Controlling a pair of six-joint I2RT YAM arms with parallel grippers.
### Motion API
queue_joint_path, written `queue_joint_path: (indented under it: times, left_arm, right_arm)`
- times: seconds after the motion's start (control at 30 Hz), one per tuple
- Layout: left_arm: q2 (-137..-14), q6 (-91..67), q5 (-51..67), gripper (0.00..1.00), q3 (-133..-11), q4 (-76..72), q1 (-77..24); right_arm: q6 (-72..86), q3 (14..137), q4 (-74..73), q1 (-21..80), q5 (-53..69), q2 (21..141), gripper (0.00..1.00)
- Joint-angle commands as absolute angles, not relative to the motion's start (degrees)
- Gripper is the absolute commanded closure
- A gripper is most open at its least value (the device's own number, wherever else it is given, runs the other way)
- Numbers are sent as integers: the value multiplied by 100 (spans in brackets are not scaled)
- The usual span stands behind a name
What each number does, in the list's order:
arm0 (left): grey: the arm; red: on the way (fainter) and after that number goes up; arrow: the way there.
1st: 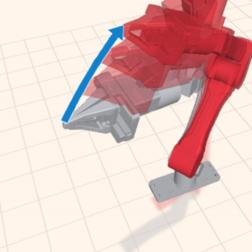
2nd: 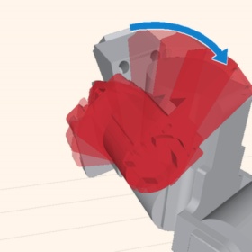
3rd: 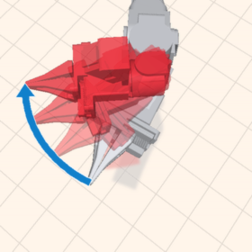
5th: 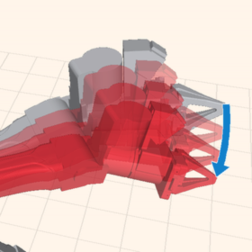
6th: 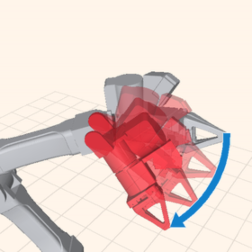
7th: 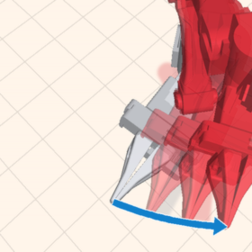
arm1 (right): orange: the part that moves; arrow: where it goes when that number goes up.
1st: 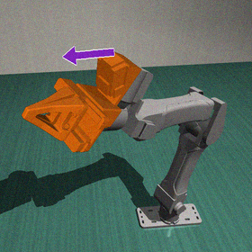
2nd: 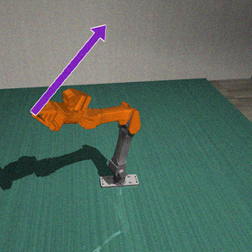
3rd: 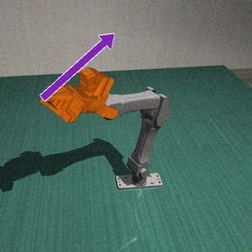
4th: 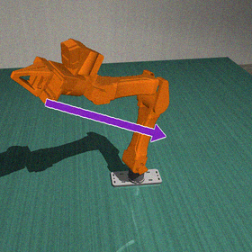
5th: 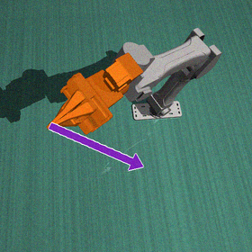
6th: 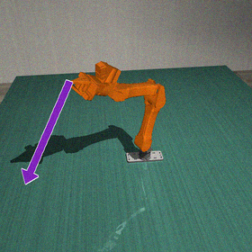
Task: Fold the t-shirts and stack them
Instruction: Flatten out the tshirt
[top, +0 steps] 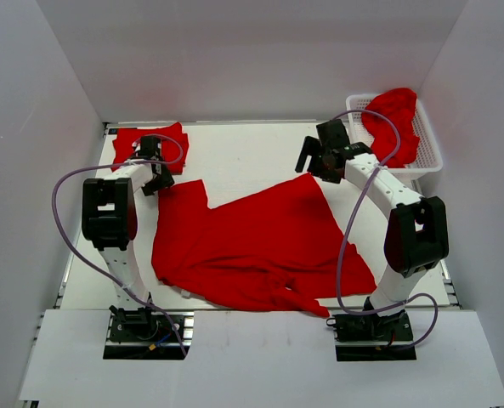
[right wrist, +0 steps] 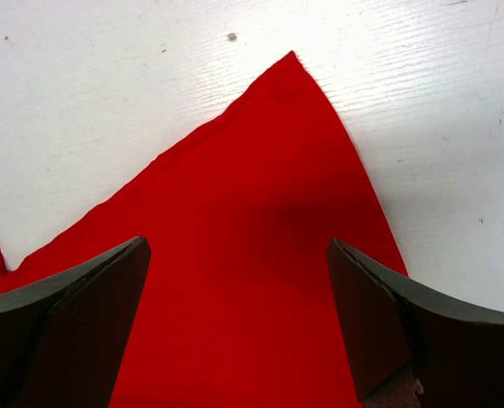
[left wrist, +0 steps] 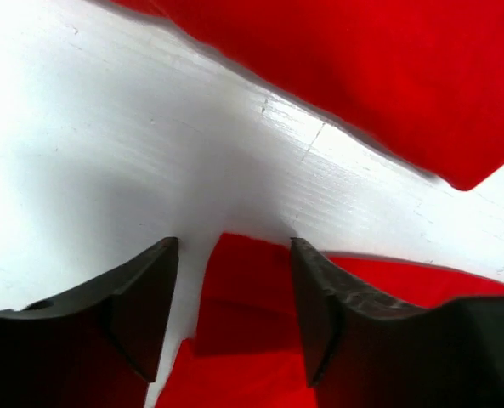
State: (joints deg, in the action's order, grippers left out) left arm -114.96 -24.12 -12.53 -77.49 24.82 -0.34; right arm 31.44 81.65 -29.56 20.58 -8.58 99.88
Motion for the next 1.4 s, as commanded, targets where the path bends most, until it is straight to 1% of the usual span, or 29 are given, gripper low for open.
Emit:
queue_joint_path:
  times: [0.0,0.07,0.1,0.17,0.27,0.33,0.47,0.6,0.77,0.97,1.37]
  left_arm:
    - [-11751,-2645,-704,47,-7603,2663,-88]
    - [-11812,-2646,-538,63,-7603,2611,-88]
    - [-11812,-2646,-484,79,-7603,2610,-88]
    - [-11812,-2646,-483,100,-7603,2558,-88]
    - [-11690,-2567,-483,100,-7603,2558,-88]
    - [-11392,-2514,-579,100,-7428,2365,-88]
    - [-10663,-2435,-703,100,-7058,1890,-88]
    - [-10214,-2321,-756,100,-7058,1776,-88]
    - [-10134,-2180,-484,100,-7058,1654,-88]
    - [-9870,-2004,-281,100,-6873,1441,-88]
    - [-9659,-1811,-35,100,-6820,1371,-88]
  right_arm:
    - [3217,8156,-2742,2021,-817,10037,10]
    - [3226,8200,-2786,2013,-852,10098,10]
    - [3226,8209,-2786,2004,-870,10125,10]
    - [3243,8262,-2838,2004,-949,10195,10]
    - [3234,8358,-2821,1978,-1019,10291,10]
    - [3059,8419,-2804,1978,-1028,10371,10]
    - [2690,9032,-2926,1986,-1169,10906,10]
    - [2584,9465,-2875,1995,-1432,11521,10]
    - [2645,9931,-2953,1986,-1959,11970,10]
    - [2821,10432,-3111,1951,-2092,12585,10]
    - [3129,10318,-2874,1881,-1811,12955,10]
